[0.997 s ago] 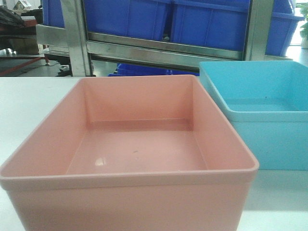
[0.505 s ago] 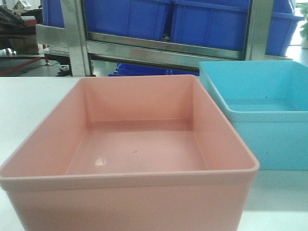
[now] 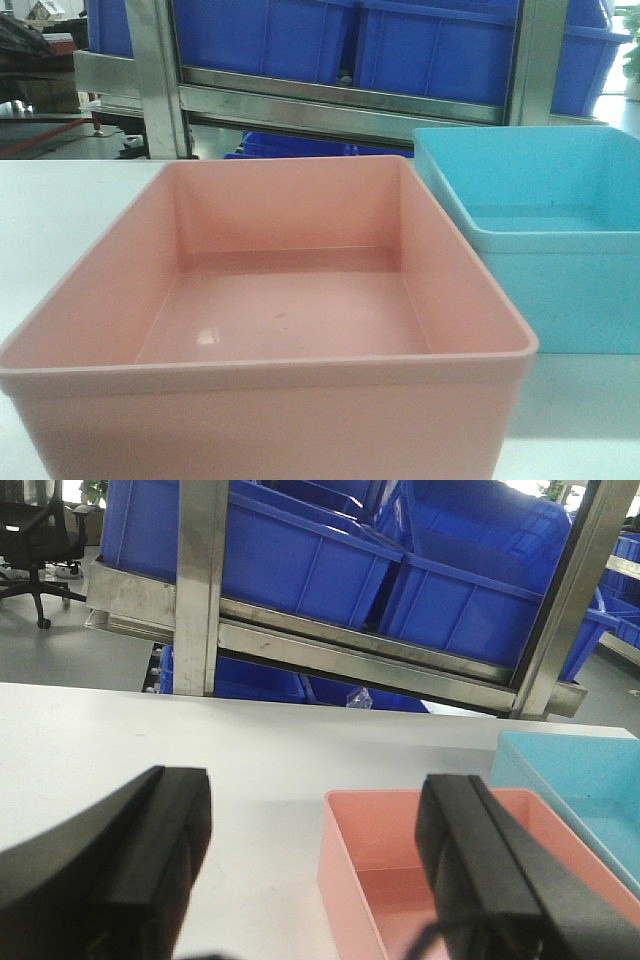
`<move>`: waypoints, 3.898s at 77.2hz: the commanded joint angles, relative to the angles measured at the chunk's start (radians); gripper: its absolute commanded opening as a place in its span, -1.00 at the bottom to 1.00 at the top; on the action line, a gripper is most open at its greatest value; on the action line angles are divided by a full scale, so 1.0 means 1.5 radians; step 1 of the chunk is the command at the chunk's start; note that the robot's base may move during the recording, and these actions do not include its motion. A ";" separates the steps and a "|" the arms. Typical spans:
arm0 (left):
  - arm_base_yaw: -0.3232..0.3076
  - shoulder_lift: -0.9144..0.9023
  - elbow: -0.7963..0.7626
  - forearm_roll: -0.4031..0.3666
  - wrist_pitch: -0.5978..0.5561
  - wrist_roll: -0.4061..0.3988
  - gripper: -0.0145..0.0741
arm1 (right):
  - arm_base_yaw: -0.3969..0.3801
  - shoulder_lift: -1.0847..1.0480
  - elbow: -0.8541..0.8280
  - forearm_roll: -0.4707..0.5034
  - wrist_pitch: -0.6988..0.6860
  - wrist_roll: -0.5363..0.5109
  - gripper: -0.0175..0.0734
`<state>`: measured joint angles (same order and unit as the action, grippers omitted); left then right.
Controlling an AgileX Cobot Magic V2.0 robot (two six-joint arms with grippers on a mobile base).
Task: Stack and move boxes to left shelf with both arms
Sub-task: 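Release the pink bin and lower the right gripper onto the blue bin rim, then lift the light-blue bin with the right gripper and place it onto the pink bin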
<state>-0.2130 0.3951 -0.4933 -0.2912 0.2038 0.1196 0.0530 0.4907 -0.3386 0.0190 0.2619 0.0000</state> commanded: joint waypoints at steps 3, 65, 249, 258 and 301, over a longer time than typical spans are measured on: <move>0.002 0.003 -0.019 -0.006 -0.050 0.003 0.12 | 0.000 0.084 -0.062 0.003 -0.027 0.000 -0.49; 0.002 0.003 -0.019 -0.006 -0.049 0.003 0.12 | -0.139 0.754 -0.661 0.002 0.255 -0.059 0.30; 0.002 0.004 -0.019 -0.006 -0.049 0.003 0.12 | 0.292 0.682 -0.724 0.067 0.363 0.320 -0.49; 0.002 0.004 -0.019 -0.006 -0.049 0.003 0.12 | 0.292 0.682 -0.720 0.067 0.360 0.338 -0.49; 0.002 0.004 -0.019 -0.006 -0.049 0.003 0.12 | 0.292 0.682 -0.681 0.059 0.333 0.370 -0.49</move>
<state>-0.2130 0.3951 -0.4933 -0.2912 0.2044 0.1196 0.4906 1.5707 -1.3260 0.0870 0.8579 0.5408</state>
